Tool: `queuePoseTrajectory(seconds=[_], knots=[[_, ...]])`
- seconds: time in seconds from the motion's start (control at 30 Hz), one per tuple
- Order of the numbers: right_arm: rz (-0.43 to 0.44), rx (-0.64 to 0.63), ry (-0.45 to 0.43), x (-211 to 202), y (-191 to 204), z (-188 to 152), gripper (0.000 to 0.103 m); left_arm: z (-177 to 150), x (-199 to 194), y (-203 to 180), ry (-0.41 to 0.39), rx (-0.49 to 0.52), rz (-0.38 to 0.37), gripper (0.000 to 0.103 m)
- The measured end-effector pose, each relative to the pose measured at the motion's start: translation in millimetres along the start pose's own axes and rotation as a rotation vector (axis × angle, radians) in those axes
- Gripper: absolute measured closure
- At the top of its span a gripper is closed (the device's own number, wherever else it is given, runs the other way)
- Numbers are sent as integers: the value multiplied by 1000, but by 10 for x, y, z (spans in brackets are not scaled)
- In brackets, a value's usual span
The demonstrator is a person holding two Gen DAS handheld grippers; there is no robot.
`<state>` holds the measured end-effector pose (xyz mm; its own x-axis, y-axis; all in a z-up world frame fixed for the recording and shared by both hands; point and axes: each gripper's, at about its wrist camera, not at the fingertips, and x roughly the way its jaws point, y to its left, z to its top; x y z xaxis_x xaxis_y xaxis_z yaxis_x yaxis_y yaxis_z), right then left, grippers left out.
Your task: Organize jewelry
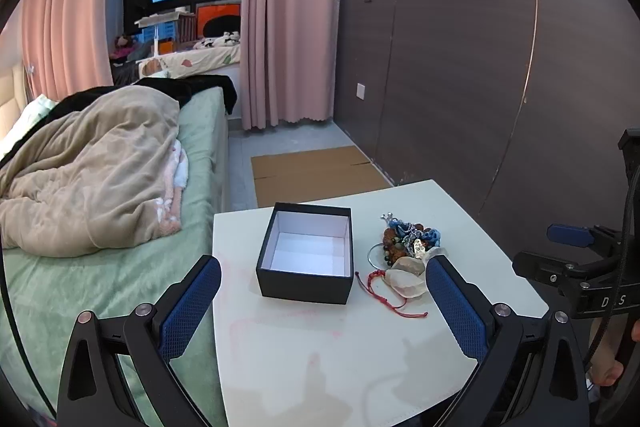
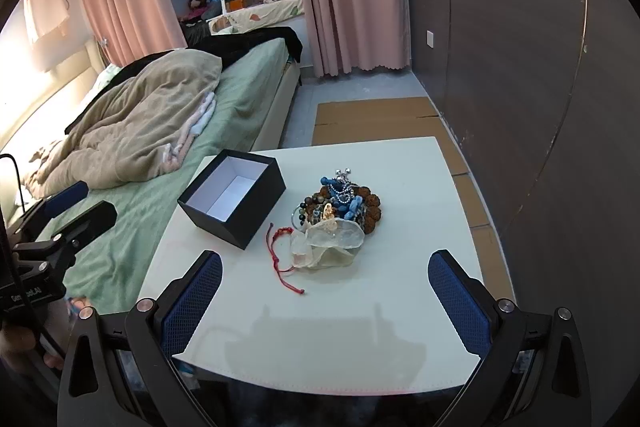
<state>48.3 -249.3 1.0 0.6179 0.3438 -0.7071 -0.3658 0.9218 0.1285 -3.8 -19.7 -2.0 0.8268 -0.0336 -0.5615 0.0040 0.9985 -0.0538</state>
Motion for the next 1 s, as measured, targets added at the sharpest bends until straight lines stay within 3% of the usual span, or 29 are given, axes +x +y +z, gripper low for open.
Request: queuePoseTrajectory(seconds=[1.0], knots=[[0,-1,-24,-45,-12,25,0,17,-50,40,-14,-6,0,1]])
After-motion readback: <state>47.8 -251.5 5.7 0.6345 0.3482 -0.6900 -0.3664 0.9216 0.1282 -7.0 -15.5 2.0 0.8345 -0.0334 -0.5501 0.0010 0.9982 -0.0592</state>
